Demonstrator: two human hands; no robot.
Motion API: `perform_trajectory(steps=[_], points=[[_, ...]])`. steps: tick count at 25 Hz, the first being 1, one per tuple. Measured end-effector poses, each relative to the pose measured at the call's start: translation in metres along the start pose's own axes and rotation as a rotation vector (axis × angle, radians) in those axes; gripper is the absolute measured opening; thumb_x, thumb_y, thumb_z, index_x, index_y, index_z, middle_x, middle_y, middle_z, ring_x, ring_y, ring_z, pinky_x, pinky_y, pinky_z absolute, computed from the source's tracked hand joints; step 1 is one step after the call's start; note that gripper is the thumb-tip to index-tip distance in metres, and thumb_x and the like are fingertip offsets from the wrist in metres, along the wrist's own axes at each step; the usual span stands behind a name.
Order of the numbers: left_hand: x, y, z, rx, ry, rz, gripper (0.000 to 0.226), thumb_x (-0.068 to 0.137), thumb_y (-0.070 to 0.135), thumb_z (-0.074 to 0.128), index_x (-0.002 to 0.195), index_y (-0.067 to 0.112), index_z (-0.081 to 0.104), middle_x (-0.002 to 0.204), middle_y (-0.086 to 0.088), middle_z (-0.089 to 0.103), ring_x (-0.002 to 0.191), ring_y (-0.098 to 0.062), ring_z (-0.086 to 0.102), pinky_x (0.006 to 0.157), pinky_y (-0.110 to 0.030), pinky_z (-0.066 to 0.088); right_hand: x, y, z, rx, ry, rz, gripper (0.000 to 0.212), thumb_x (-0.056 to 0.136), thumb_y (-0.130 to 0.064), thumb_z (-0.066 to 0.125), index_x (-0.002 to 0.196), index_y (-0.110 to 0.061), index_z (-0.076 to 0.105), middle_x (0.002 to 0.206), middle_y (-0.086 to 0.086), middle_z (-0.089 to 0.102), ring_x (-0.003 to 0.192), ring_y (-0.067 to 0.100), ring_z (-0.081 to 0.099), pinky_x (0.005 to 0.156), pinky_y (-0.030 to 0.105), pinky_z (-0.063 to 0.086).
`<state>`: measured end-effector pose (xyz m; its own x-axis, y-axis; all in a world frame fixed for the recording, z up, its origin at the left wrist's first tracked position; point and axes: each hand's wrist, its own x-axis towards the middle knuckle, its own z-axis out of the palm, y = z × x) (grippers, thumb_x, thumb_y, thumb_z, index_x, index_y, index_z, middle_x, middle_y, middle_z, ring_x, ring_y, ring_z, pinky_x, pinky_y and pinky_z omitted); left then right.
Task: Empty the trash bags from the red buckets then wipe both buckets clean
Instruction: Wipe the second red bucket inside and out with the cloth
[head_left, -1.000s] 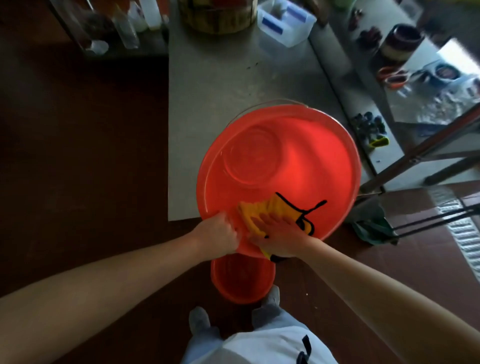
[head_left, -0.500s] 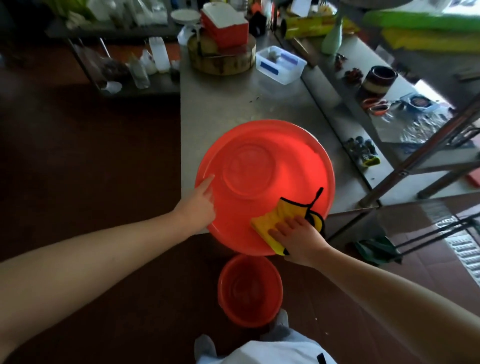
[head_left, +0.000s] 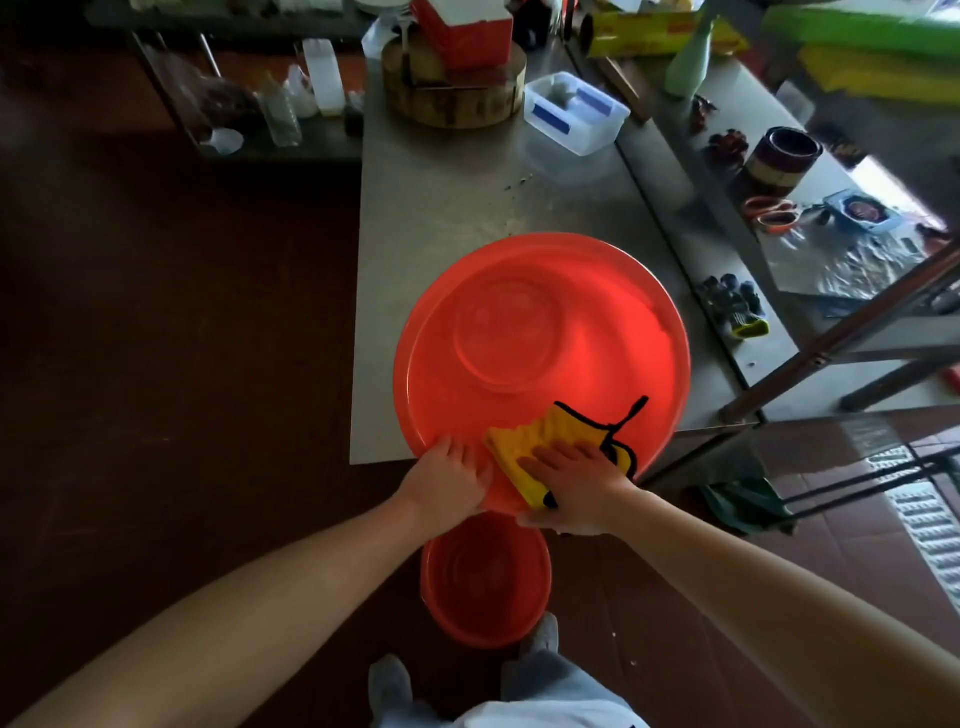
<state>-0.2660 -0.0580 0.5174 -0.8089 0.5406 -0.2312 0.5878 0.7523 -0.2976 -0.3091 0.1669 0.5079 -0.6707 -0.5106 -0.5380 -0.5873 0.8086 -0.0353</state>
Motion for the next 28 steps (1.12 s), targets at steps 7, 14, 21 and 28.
perform_trajectory(steps=[7, 14, 21, 28], points=[[0.005, 0.004, -0.003, 0.072, 0.035, 0.125, 0.057, 0.094, 0.052, 0.049, 0.129, 0.008, 0.056, 0.114, -0.017, 0.069, 0.1, -0.033, 0.066, 0.092, -0.041, 0.049, 0.083, -0.004, -0.003, 0.186, -0.014, 0.071, 0.061, 0.106, -0.054, 0.02, 0.16, -0.026, 0.02, 0.165, 0.004, 0.021, 0.151, 0.031, 0.019, 0.12, 0.049, 0.016], [0.009, 0.024, -0.011, 0.112, -0.025, 0.104, 0.034, 0.096, 0.035, 0.052, 0.108, 0.007, 0.066, 0.099, -0.019, 0.073, 0.092, -0.034, 0.07, 0.09, -0.044, 0.053, 0.108, 0.077, -0.005, -0.153, 0.075, 0.228, 0.058, 0.101, -0.056, 0.037, 0.151, -0.026, 0.042, 0.163, 0.011, 0.027, 0.153, 0.03, 0.015, 0.125, 0.046, 0.002], [0.013, 0.032, -0.016, 0.181, -0.004, 0.167, 0.02, 0.091, 0.025, 0.059, 0.099, 0.013, 0.073, 0.09, -0.011, 0.074, 0.085, -0.028, 0.071, 0.089, -0.042, 0.055, 0.134, 0.004, -0.003, 0.331, -0.168, 0.247, 0.067, 0.105, -0.058, 0.02, 0.162, -0.024, 0.012, 0.169, 0.005, 0.005, 0.155, 0.036, 0.001, 0.121, 0.058, 0.003], [0.01, 0.029, -0.016, 0.17, 0.003, 0.156, 0.027, 0.095, 0.027, 0.054, 0.109, 0.009, 0.068, 0.097, -0.016, 0.073, 0.088, -0.032, 0.071, 0.085, -0.042, 0.056, 0.116, 0.051, 0.01, -0.022, 0.092, 0.15, 0.06, 0.1, -0.062, 0.032, 0.151, -0.031, 0.041, 0.158, 0.007, 0.036, 0.149, 0.03, 0.025, 0.12, 0.045, 0.013]])
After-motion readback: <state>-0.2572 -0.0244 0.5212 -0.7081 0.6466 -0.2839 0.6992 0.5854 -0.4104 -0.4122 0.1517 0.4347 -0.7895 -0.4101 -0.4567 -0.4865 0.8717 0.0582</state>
